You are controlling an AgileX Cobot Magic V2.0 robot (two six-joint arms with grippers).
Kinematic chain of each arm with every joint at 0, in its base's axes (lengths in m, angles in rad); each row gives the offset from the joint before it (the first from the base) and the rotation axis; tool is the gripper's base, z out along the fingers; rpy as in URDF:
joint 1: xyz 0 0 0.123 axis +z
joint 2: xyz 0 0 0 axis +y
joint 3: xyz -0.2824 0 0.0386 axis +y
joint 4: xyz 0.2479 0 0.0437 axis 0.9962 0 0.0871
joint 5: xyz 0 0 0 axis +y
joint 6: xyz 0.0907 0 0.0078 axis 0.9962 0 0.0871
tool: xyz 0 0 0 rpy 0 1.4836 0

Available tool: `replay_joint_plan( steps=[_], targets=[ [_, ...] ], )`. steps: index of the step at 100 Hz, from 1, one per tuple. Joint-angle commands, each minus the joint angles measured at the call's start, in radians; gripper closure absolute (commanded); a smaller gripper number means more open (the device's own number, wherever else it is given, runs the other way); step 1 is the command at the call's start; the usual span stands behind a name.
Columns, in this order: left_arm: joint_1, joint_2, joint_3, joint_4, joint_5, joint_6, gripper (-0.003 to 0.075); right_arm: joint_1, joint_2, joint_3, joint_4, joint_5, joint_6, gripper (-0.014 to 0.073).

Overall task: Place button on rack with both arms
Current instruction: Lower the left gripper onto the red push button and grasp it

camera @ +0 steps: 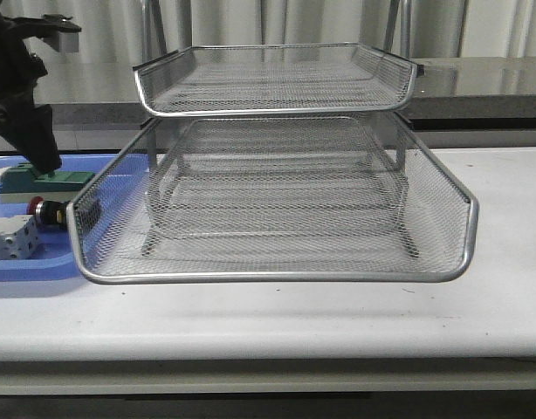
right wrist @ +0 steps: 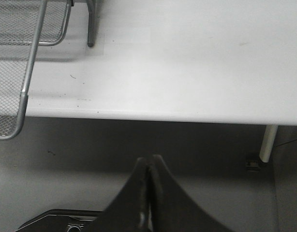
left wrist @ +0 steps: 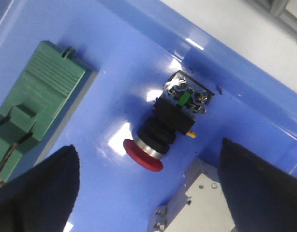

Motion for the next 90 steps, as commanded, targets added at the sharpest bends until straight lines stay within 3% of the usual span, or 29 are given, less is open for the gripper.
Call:
replay_joint_plan(
  steps=[1,31,90],
  targets=[
    [-0.019,-0.043,-0.033,-0.025,-0.019,0.011,0.0164,0.000,-0.002,-0.033,-0.009,-0.049,-0.001,0.0662],
    [-0.066,0.008,-0.034,-0.027,-0.027,0.060,0.0164,0.000,-0.002,-0.033,-0.009,-0.048,-0.001,0.0662],
    [-0.066,0.079,-0.034,0.011,-0.079,0.060,0.0164,0.000,-0.002,-0.033,-0.009,-0.048,-0.001,0.0662]
  ],
)
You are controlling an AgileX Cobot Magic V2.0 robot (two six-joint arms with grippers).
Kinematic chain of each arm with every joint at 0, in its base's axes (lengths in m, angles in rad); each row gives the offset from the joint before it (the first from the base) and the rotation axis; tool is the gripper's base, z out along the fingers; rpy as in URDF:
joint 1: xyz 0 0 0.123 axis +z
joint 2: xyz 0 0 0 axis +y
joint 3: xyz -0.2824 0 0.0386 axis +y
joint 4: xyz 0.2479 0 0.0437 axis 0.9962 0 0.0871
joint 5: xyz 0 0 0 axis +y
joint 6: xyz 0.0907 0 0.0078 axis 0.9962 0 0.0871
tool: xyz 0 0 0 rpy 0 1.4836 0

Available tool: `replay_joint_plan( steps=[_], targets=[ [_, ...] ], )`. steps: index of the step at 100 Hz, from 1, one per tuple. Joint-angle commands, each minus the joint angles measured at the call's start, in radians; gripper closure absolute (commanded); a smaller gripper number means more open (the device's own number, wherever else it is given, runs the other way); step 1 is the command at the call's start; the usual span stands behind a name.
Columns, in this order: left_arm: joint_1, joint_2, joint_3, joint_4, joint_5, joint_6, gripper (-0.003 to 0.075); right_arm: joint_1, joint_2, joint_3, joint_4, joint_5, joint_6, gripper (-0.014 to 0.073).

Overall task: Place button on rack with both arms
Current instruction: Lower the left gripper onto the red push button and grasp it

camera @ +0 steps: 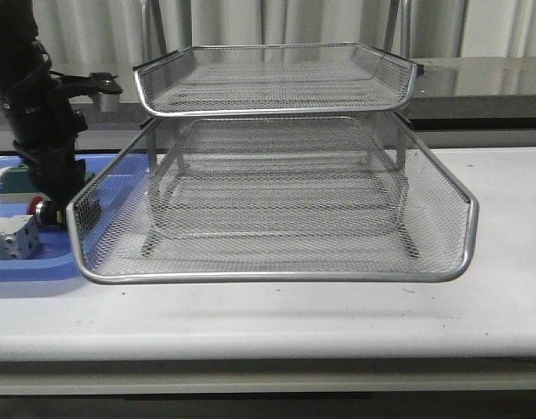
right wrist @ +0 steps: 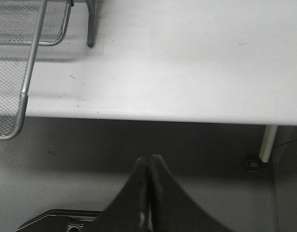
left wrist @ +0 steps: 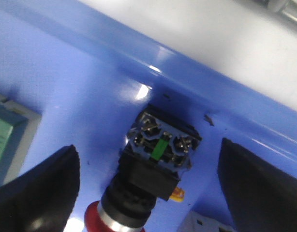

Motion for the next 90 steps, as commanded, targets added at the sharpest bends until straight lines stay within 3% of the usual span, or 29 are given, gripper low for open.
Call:
replay_joint_plan(
  steps=[1,38,49,65,76,83,90],
  targets=[
    [-0.005,-0.043,-0.030,-0.012,-0.021,0.000,0.0164,0.000,-0.002,-0.032,-0.009,-0.048,-0.001,0.0662],
    [-0.005,-0.016,-0.030,-0.012,-0.011,0.000,0.0201,0.000,-0.002,-0.032,-0.009,-0.048,-0.001,0.0662],
    [-0.005,-0.016,-0.030,-0.012,-0.006,0.000,0.0307,0.000,-0.002,-0.032,-0.009,-0.048,-0.001,0.0662],
    [-0.005,-0.018,-0.048,-0.010,0.005,0.000,0.0555,0.000,-0.002,-0.032,-0.009,-0.048,-0.001,0.0662],
    [-0.005,-0.018,-0.085,-0.010,0.049,0.000,0.0680,0.000,-0.002,-0.032,-0.009,-0.048,-0.001,0.0662],
    [-0.005,-0.018,-0.120,-0.010,0.096,0.000,0.0741,0.000,-0.002,-0.032,-0.009,-0.048,-0.001,0.0662],
    [-0.005,-0.018,-0.160,-0.010,0.149,-0.002,0.0741,0.000,-0.002,-0.032,-0.009,-0.048,-0.001,0.0662]
  ],
)
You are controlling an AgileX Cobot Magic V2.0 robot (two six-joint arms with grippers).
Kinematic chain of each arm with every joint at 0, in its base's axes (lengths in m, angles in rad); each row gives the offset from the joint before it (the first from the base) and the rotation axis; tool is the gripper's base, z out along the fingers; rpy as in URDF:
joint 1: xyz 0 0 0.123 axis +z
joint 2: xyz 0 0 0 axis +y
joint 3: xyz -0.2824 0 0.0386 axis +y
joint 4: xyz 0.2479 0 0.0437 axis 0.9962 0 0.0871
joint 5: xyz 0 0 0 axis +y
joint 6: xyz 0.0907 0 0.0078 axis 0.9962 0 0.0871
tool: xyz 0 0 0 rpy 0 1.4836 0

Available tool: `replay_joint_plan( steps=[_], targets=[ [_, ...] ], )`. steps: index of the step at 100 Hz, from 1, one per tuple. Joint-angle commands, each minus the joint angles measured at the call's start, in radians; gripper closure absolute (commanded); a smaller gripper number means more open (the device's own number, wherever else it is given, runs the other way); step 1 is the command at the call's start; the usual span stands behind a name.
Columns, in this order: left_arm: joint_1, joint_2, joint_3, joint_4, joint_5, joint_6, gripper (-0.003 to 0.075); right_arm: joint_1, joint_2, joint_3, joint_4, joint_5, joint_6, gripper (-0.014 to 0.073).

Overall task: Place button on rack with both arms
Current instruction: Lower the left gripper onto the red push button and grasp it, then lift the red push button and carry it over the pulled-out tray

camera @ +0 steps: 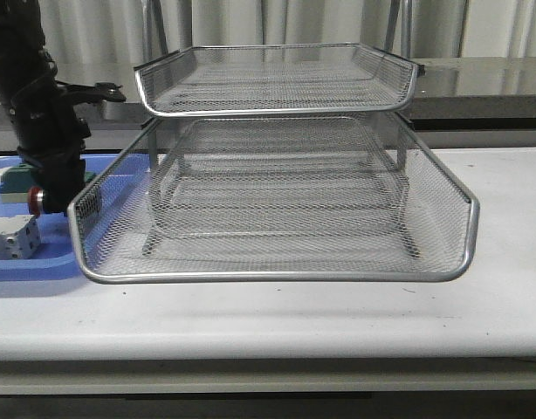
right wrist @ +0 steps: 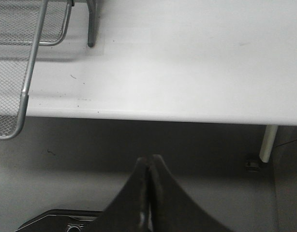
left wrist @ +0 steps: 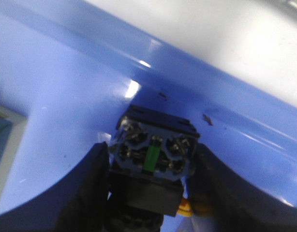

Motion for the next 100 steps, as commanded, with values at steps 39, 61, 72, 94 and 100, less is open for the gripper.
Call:
replay_joint_plan(
  steps=[39,61,72,94,100],
  targets=[
    [-0.005,-0.127,-0.167,-0.012,0.108,-0.115,0.0741,0.000,-0.002,-0.032,-0.008,-0.044,-0.001,0.0662],
    [-0.005,-0.220,-0.165,0.005,0.108,-0.142,0.0740,0.000,-0.002,-0.032,-0.008,-0.040,-0.001,0.0662],
    [-0.005,-0.282,-0.145,0.005,0.108,-0.173,0.0741,0.000,-0.002,-0.032,-0.008,-0.040,-0.001,0.0662],
    [-0.005,-0.441,0.003,0.005,0.108,-0.193,0.0741,0.000,-0.002,-0.032,-0.008,-0.040,-0.001,0.0662],
    [-0.005,-0.493,0.053,-0.003,0.108,-0.193,0.0741,0.000,-0.002,-0.032,-0.008,-0.040,-0.001,0.0662]
  ],
)
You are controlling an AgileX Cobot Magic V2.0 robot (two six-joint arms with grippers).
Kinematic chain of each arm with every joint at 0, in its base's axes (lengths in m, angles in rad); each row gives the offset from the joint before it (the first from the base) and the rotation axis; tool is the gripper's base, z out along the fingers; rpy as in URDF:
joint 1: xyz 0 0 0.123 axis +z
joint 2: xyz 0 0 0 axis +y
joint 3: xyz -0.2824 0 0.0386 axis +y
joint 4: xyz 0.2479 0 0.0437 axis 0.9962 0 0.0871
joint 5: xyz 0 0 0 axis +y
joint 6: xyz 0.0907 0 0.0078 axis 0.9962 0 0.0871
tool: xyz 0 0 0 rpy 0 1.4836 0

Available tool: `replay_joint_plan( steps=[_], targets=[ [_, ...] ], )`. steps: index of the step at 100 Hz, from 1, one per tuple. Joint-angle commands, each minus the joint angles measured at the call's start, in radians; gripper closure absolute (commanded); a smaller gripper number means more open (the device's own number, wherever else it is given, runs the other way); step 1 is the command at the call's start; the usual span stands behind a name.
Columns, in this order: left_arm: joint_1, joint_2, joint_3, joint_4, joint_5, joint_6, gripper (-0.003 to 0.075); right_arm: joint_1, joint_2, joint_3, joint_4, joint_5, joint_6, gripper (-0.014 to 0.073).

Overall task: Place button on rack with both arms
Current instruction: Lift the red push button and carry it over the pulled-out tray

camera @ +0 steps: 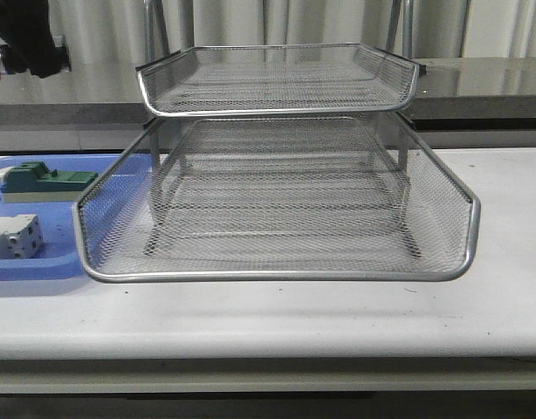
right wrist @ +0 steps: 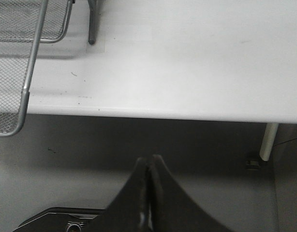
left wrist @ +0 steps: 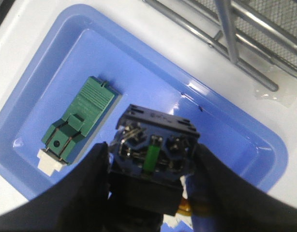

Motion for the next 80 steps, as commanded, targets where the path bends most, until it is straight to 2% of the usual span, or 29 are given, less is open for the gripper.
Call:
replay_joint_plan(
  steps=[1,16,35,57,80],
  targets=[
    [-0.005,-0.132,0.047,-0.029,0.020,-0.013,0.0741,0.000,-0.002,-0.032,-0.008,-0.047,-0.001,0.0662],
    [-0.019,-0.259,0.171,-0.054,0.020,-0.026,0.0741,0.000,-0.002,-0.032,-0.008,-0.046,-0.001,0.0662],
    [-0.097,-0.369,0.280,-0.076,0.020,-0.093,0.0741,0.000,-0.002,-0.032,-0.008,-0.046,-0.001,0.0662],
    [-0.270,-0.395,0.314,-0.099,0.020,-0.118,0.0741,0.000,-0.002,-0.032,-0.008,-0.044,-0.001,0.0662],
    [-0.443,-0.338,0.314,-0.157,0.005,-0.106,0.0741,0.000,-0.002,-0.032,-0.008,-0.041,-0.001,0.0662]
  ],
)
